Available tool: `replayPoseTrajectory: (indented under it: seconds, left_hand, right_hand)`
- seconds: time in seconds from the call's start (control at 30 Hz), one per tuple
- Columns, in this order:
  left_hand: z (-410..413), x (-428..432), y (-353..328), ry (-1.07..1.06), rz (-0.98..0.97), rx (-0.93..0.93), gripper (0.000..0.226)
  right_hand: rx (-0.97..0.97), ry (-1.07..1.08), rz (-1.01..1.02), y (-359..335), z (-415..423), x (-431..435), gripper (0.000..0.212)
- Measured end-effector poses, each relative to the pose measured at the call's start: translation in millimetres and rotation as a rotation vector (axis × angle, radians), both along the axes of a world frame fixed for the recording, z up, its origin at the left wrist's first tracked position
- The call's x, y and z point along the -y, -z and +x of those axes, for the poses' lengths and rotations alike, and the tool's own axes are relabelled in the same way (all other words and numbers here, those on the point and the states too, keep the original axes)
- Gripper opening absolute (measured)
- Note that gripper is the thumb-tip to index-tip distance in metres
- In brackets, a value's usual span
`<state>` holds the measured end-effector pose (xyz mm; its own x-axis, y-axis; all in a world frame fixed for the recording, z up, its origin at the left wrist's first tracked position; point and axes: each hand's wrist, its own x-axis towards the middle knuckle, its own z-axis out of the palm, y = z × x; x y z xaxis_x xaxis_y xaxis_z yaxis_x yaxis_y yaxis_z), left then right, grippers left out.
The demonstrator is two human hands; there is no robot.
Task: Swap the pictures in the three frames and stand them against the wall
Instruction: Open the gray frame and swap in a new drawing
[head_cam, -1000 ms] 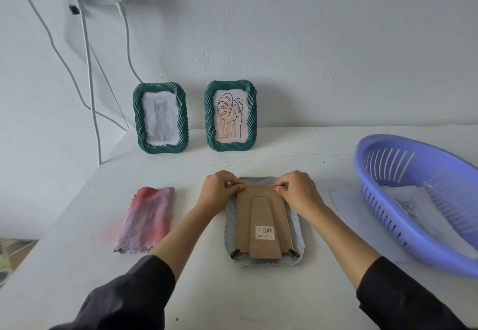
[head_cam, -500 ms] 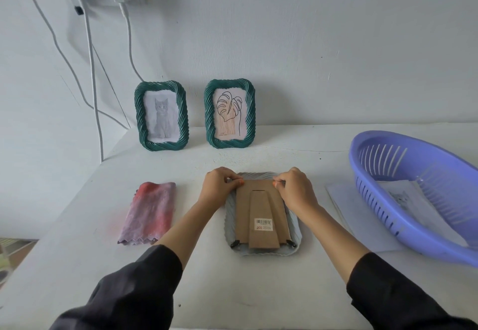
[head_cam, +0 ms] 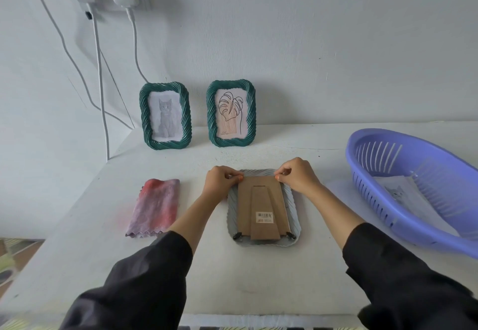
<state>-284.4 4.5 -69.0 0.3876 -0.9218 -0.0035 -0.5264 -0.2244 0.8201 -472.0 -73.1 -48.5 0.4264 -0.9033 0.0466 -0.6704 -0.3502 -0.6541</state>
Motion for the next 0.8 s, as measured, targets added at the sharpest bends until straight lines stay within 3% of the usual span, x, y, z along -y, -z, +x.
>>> replayPoseTrajectory:
  seconds: [0.3, 0.5, 0.67, 0.8]
  left_hand:
    - [-6, -2, -8, -0.019, 0.024, -0.013, 0.022]
    - [-8, -16, -16, -0.086, -0.034, 0.039, 0.031]
    - [-5, -40, -7, -0.055, 0.113, -0.017, 0.032]
    - [-10, -46, -6, -0.072, 0.090, -0.009, 0.034]
  right_hand:
    - [0.014, 0.028, 0.030, 1, 3, 2, 0.011]
    - [0.168, 0.097, 0.159, -4, -20, -15, 0.035]
    - [0.163, 0.139, 0.292, 4, -42, -54, 0.033]
    - [0.124, 0.107, 0.208, 5, -39, -71, 0.036]
